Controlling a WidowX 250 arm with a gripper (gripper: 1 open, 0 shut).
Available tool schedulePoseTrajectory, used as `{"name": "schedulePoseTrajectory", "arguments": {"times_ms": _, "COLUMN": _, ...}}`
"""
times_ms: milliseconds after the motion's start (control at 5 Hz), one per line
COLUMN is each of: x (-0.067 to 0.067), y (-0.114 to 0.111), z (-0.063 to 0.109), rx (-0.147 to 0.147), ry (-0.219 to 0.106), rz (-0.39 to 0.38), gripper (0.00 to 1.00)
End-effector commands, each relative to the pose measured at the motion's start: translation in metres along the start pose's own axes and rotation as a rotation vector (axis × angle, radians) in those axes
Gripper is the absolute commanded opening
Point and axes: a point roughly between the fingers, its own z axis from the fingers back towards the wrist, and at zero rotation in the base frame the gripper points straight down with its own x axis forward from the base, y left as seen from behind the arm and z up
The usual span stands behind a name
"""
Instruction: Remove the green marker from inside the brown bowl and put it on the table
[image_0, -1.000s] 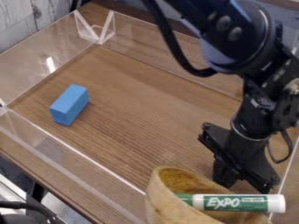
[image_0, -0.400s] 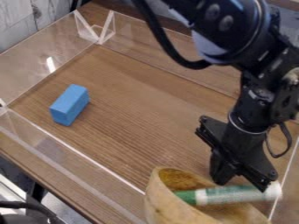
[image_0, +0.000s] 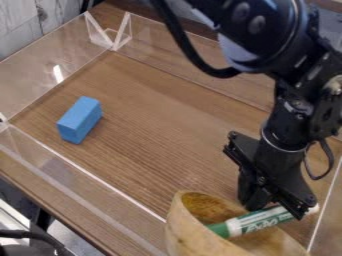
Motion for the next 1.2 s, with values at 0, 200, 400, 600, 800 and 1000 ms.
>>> {"name": "schedulePoseTrajectory", "arguments": {"times_ms": 0, "x": 0.0050, "y": -0.0002, "z": 0.0146, "rx": -0.021, "ry": -0.059, "rz": 0.001, "gripper": 0.00}}
{"name": "schedulePoseTrajectory", "arguments": {"times_ms": 200, "x": 0.0046, "y": -0.0009, "z": 0.0134, "rx": -0.027, "ry": -0.058, "rz": -0.005, "gripper": 1.00}}
{"name": "schedulePoseTrajectory", "arguments": {"times_ms": 400, "x": 0.0040, "y": -0.0017, "z": 0.0129, "rx": -0.033, "ry": -0.057, "rz": -0.011, "gripper": 0.00}}
{"name": "schedulePoseTrajectory", "arguments": {"times_ms": 600, "x": 0.0038, "y": -0.0027, "z": 0.0116, "rx": -0.040, "ry": -0.057, "rz": -0.017, "gripper": 1.00}}
{"name": "schedulePoseTrajectory", "arguments": {"times_ms": 800, "x": 0.0031, "y": -0.0038, "z": 0.0108, "rx": -0.048, "ry": -0.056, "rz": -0.022, "gripper": 0.00}}
{"name": "schedulePoseTrajectory", "arguments": {"times_ms": 1000, "x": 0.0028, "y": -0.0046, "z": 0.0095, "rx": -0.055, "ry": -0.055, "rz": -0.028, "gripper": 1.00}}
